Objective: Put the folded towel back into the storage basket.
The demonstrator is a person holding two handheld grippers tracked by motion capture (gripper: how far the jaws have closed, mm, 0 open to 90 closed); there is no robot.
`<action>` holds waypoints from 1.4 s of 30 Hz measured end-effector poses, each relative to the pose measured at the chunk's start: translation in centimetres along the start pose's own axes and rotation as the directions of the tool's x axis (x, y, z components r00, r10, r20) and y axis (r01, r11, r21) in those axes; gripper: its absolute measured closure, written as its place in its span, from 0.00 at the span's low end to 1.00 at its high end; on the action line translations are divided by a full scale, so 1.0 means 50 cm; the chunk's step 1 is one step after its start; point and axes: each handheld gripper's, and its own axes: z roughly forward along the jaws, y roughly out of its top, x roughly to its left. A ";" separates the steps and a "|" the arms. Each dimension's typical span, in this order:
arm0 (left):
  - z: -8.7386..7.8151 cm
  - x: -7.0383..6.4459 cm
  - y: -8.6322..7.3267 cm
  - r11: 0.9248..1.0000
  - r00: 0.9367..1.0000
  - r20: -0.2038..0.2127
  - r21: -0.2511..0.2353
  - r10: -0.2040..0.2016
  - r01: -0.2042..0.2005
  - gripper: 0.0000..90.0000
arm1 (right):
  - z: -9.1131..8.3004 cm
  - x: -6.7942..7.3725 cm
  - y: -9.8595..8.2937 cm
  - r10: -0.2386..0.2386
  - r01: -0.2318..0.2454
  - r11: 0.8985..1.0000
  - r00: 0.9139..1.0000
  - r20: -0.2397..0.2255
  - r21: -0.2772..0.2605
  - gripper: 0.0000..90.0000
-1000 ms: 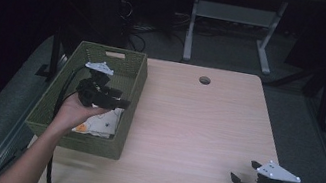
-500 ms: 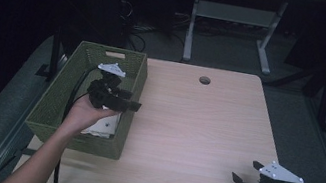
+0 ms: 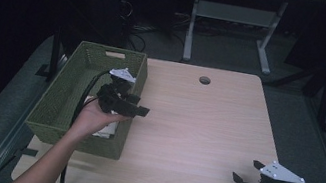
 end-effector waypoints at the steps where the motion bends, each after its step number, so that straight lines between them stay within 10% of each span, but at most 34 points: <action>1: 0.002 -0.003 0.001 1.000 1.000 0.000 -0.005 -0.004 0.004 0.45 | -0.001 0.000 0.000 -0.001 0.001 1.000 1.000 0.002 -0.004 0.15; 42: 0.078 -0.074 0.012 1.000 0.997 0.076 -0.026 -0.003 0.005 0.37 | -0.010 -0.003 0.002 0.009 -0.009 1.000 1.000 0.001 -0.017 0.15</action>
